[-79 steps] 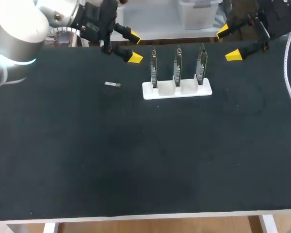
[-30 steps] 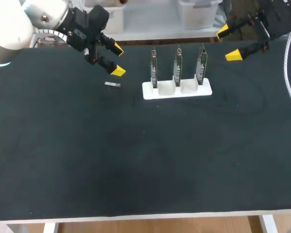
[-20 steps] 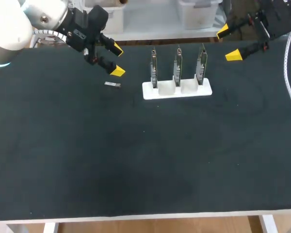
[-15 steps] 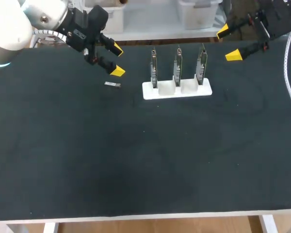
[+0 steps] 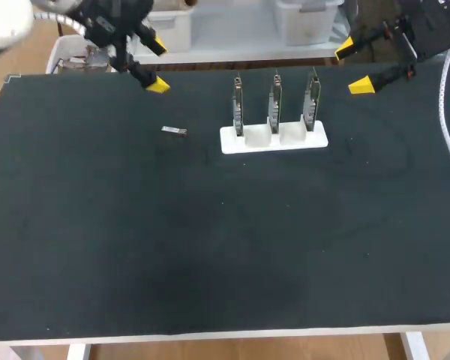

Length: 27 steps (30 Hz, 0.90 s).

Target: Pick up the optical module with the left hand, and insert it into the network port with the right hand.

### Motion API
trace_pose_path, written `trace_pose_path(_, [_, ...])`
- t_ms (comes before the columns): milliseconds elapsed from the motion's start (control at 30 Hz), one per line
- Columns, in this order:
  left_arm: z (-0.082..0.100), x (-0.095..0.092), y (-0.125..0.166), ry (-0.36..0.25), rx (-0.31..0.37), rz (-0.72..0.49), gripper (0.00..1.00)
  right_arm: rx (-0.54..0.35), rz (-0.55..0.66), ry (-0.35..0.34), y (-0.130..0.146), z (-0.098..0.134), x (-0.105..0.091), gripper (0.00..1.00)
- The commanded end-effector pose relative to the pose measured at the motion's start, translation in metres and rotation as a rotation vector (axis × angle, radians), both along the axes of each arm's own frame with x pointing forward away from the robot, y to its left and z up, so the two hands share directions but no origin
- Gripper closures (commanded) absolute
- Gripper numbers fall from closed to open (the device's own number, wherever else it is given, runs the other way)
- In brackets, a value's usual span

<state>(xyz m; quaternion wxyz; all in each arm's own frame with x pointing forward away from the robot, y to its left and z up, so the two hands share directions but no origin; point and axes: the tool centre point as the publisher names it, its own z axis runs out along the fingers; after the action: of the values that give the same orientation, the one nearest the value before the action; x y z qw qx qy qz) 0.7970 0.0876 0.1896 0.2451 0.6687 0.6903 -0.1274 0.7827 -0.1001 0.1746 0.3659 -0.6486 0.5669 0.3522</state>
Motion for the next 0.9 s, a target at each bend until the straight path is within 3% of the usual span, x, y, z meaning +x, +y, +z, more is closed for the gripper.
trace_pose_path(33, [0.009, 0.004, 0.015, 0.01, 0.248, 0.007, 0.0, 0.0, 0.001, 0.0, 0.0, 0.0, 0.001, 0.0])
trace_pose_path(167, [-0.002, -0.003, 0.027, 0.049, 0.294, 0.004, 0.0, 0.0, 0.001, 0.0, 0.0, 0.0, 0.001, 0.0])
trace_pose_path(400, [-0.042, -0.013, 0.016, 0.108, 0.239, 0.014, 0.0, 0.0, 0.001, 0.0, 0.0, 0.0, 0.001, 0.0])
trace_pose_path(900, [-0.072, -0.006, 0.005, 0.073, 0.168, 0.025, 0.0, 0.0, 0.001, 0.0, 0.0, 0.0, 0.001, 0.0])
